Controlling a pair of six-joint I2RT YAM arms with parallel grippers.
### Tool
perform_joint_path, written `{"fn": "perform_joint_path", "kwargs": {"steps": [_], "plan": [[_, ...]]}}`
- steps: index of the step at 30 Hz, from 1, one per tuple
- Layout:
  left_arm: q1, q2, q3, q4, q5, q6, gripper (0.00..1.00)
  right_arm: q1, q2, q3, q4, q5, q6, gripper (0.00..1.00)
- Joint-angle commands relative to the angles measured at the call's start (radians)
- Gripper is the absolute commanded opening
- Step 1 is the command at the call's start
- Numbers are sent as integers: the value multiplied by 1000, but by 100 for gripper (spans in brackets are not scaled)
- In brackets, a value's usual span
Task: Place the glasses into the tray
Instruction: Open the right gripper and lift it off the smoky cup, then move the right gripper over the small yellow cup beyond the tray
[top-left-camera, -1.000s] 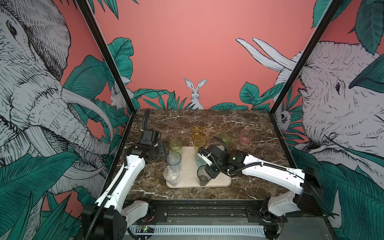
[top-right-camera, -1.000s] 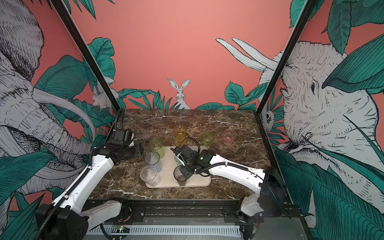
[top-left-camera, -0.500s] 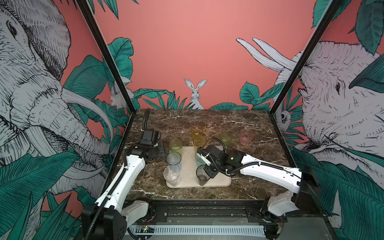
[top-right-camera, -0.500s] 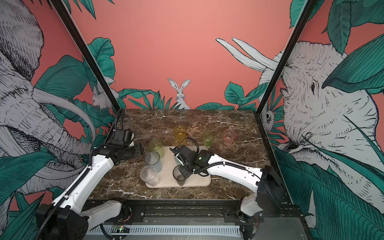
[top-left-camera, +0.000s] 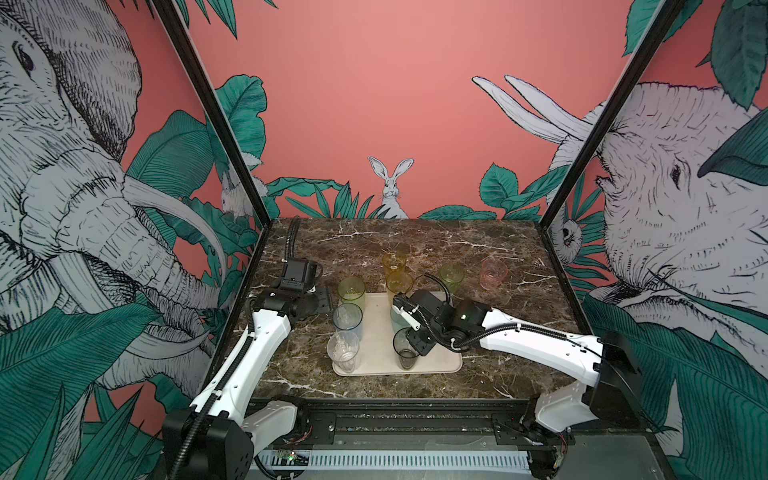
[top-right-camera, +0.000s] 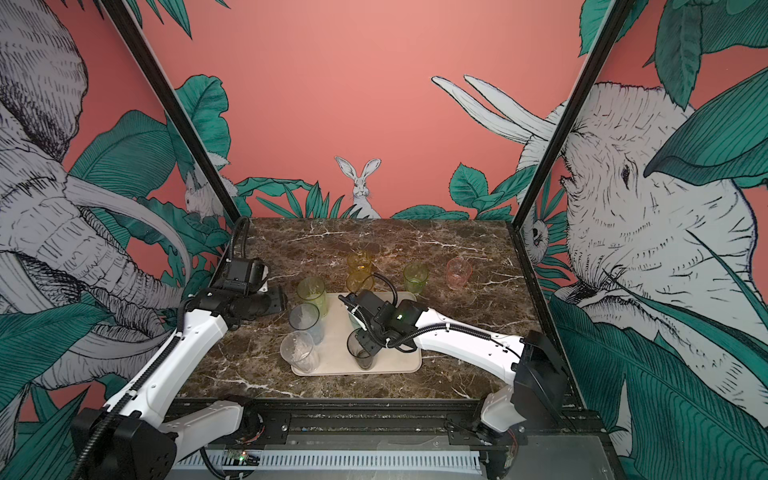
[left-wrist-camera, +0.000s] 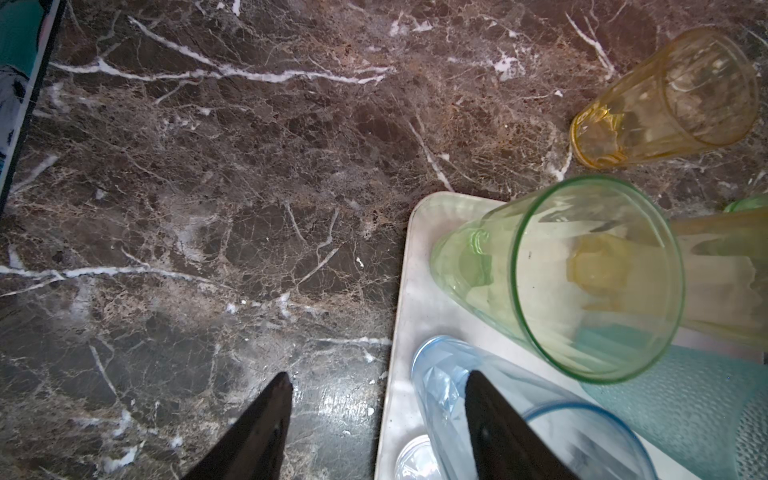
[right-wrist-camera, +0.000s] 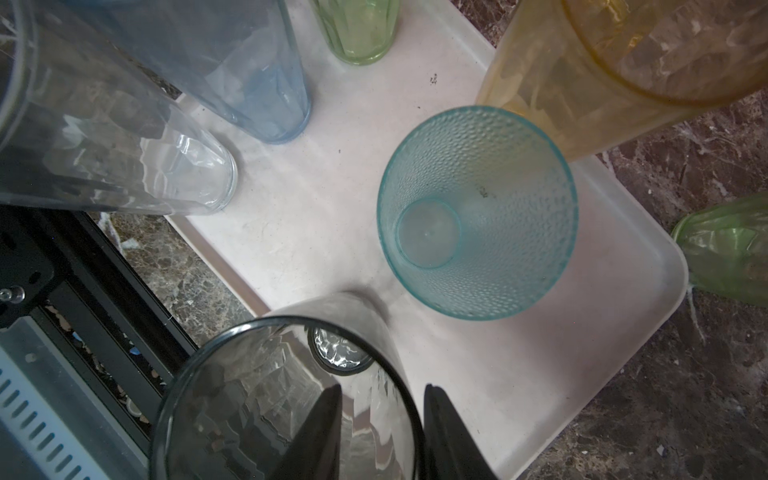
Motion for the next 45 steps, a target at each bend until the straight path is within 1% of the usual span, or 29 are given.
{"fn": "perform_joint_path", "kwargs": {"steps": [1,3,5,8,14,15,18,23,30,35,38,42,45], "plan": [[6,-13,-17,9,-4,-4,68,6,-3,40,10,10,15,38],[5,-13,-18,10,-5,-4,68,6,-6,49,1,18,15,40],[6,-12,-17,9,-5,-3,68,6,-9,66,-15,30,14,45],[5,-14,-14,9,-5,-3,68,6,-19,94,-41,54,11,50],[5,-18,-7,4,-12,0,68,6,-50,117,-64,81,-9,56],[6,-18,-6,3,-13,0,68,6,-54,151,-69,95,-14,56],[6,-19,-4,0,-14,0,68,2,-66,178,-77,136,-24,62],[7,-28,3,-7,-17,0,68,-20,-74,232,-74,167,-48,64],[6,-36,16,-20,-26,4,68,-94,-47,353,-102,199,-50,66],[6,-39,22,-21,-32,4,68,-158,-3,441,-110,187,-38,70],[6,-39,22,-21,-32,1,68,-196,46,504,-130,173,-28,71],[6,-44,19,-28,-35,1,68,-251,104,576,-131,121,-6,71],[6,-47,18,-29,-37,4,68,-292,177,637,-143,70,7,71]]}}
